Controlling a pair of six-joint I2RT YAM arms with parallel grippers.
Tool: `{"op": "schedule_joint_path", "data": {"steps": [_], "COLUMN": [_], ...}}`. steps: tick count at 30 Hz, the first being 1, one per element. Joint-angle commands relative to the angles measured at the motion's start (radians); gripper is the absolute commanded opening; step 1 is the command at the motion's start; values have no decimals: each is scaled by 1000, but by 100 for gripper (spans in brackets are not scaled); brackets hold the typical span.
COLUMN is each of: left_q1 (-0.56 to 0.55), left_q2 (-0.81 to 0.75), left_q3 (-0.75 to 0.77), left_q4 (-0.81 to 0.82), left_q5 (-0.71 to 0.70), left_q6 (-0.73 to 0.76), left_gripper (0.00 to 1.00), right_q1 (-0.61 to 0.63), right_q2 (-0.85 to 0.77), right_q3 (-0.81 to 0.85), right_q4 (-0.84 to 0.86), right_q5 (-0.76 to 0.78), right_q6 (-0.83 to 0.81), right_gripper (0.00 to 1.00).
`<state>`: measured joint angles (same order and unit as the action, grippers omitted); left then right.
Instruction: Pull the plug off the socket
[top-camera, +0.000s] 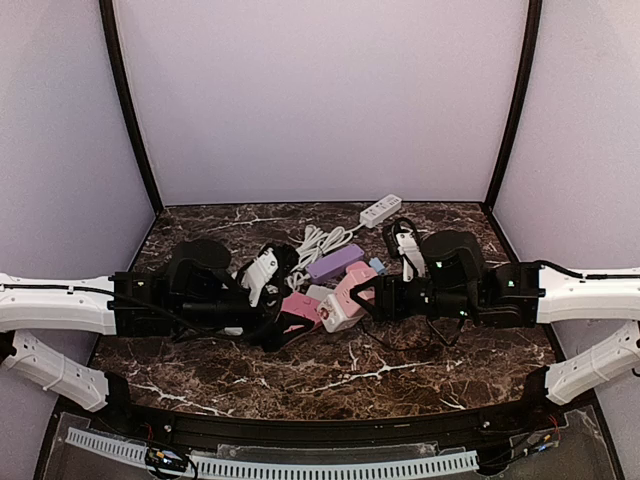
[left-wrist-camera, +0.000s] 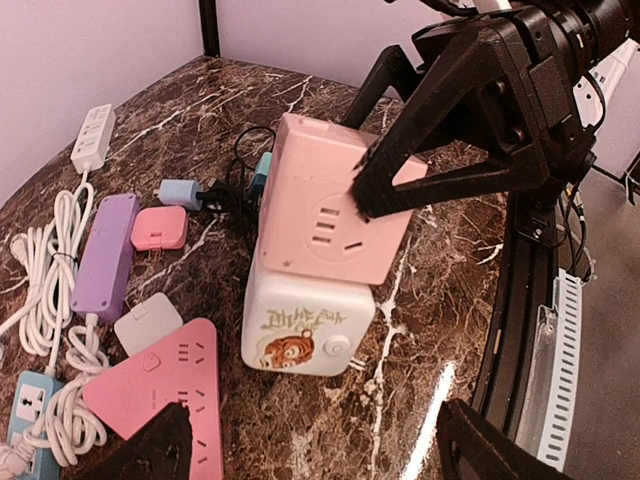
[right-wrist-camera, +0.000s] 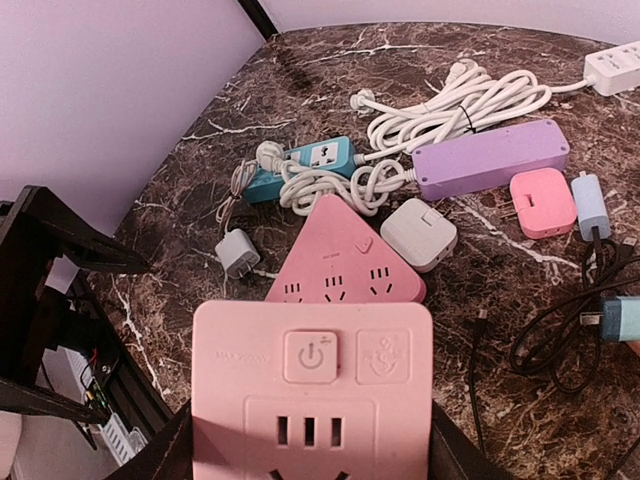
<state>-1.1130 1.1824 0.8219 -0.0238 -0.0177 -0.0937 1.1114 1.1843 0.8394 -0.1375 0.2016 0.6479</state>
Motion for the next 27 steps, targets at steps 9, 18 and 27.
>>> {"op": "schedule_joint_path", "data": {"steps": [9, 18, 27], "left_q1": [-44, -76, -77], "left_q2": [141, 239, 291], "left_q3": [4, 51, 85], "left_q4": [187, 164, 189], "left_q5": [11, -62, -67], "left_q6": [162, 171, 141], "left_gripper": [87, 88, 79], "right_q1": [-4, -1, -1], "right_q2": [3, 6, 5], "right_q3": [52, 59, 46], "right_q4": [112, 128, 134], "right_q5": [-89, -108, -123], "right_q6": [36, 36, 50], "right_gripper": [0, 0, 0]}}
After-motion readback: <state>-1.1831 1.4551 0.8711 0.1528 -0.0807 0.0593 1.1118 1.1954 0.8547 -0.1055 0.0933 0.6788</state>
